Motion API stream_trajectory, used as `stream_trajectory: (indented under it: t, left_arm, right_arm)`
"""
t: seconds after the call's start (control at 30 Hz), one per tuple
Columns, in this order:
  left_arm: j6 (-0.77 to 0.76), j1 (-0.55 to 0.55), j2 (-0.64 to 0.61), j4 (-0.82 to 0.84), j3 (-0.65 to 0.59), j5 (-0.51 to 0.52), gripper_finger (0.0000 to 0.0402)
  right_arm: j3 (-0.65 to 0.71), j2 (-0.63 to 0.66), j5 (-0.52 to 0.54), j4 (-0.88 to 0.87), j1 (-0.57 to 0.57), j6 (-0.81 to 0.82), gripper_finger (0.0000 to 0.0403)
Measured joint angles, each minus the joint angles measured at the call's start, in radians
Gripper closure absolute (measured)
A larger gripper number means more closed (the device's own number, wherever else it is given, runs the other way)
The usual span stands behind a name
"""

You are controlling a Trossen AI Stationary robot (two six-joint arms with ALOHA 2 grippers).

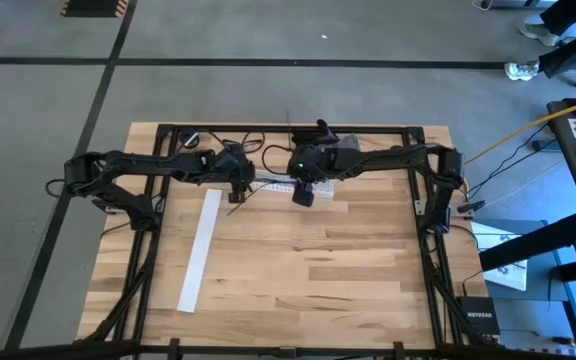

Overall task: Ziptie cables
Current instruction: Put the black zip tied cable wires into the white cable duct

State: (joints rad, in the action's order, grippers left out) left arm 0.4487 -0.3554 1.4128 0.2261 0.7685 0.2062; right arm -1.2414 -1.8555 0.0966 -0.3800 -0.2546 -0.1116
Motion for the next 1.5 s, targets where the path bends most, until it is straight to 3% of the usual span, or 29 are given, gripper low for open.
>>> stream_trajectory:
  t: [0.23, 0.4, 0.5, 0.6, 0.83, 1.07, 1.27, 1.5]
  left_arm:
    - [-0.030, -0.015, 0.082, -0.055, 0.000, -0.001, 0.0204]
    - [-0.071, 0.002, 0.120, -0.076, -0.019, -0.002, 0.0204]
    - [-0.105, 0.029, 0.118, -0.061, -0.035, -0.008, 0.0204]
    - [-0.147, 0.060, 0.107, -0.035, -0.036, -0.006, 0.0204]
    - [-0.180, 0.114, 0.102, -0.043, -0.038, -0.015, 0.0204]
    - [-0.204, 0.112, 0.099, -0.056, -0.041, -0.018, 0.0204]
    - [-0.238, 0.111, 0.100, -0.075, -0.041, -0.017, 0.0204]
    - [-0.252, 0.111, 0.101, -0.097, -0.042, -0.013, 0.0204]
  right_arm:
    - [-0.020, 0.053, 0.024, -0.086, -0.001, -0.018, 0.0210]
    - [-0.021, 0.086, 0.187, -0.227, -0.002, -0.089, 0.0210]
    - [-0.021, 0.093, 0.209, -0.304, -0.006, -0.155, 0.0210]
    - [-0.021, 0.094, 0.148, -0.377, -0.020, -0.192, 0.0210]
    - [0.009, 0.103, -0.160, -0.366, -0.057, -0.210, 0.0210]
    - [0.072, 0.101, -0.248, -0.351, -0.060, -0.206, 0.0210]
    - [-0.005, 0.107, -0.212, -0.516, -0.060, -0.203, 0.0210]
    - [-0.047, 0.110, -0.254, -0.551, -0.051, -0.158, 0.0210]
